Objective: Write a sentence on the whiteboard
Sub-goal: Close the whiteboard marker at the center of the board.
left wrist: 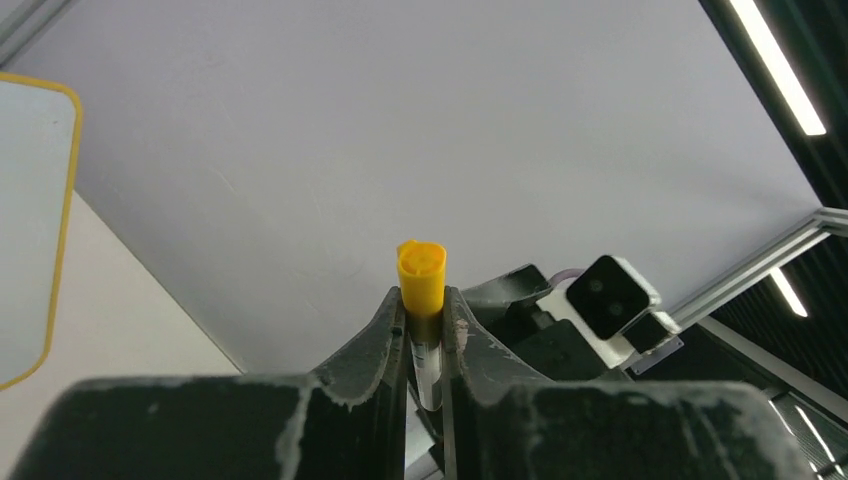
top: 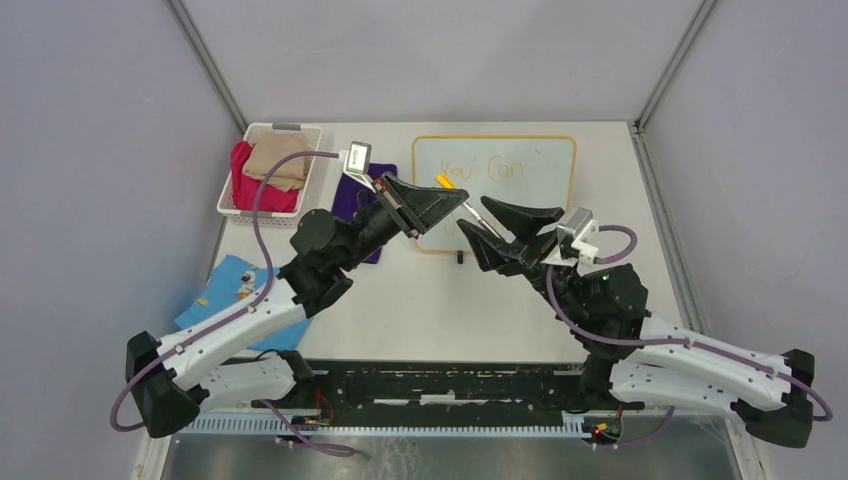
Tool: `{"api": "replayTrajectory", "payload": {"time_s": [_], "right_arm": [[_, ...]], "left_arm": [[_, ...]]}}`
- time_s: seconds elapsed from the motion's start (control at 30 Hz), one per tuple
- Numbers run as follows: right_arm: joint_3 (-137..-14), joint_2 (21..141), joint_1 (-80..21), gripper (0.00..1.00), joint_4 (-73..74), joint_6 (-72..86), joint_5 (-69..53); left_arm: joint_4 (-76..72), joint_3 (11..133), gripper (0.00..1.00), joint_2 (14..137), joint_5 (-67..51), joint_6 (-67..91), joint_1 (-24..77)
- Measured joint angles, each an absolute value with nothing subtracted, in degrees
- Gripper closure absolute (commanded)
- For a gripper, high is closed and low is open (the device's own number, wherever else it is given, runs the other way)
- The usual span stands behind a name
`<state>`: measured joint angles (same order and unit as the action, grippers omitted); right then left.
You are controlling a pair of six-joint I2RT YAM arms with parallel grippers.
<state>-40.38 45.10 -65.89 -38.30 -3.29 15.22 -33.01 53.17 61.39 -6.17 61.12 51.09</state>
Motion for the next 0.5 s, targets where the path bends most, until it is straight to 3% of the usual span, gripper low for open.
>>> {"api": "replayTrajectory", "payload": {"time_s": [0.23, 0.5], "right_arm": [[-49.56, 43.07, -65.89, 0.4, -17.32, -3.44, 14.72], [-51.16, 39.07, -65.89, 0.42, -0.32, -2.52, 9.5]], "left_arm": [[-19.62, 53.82, 0.98, 56.99, -6.92, 51.18, 50.7], [-2.04, 57.06, 0.98, 50.43, -13.5, 33.85, 50.7]]}}
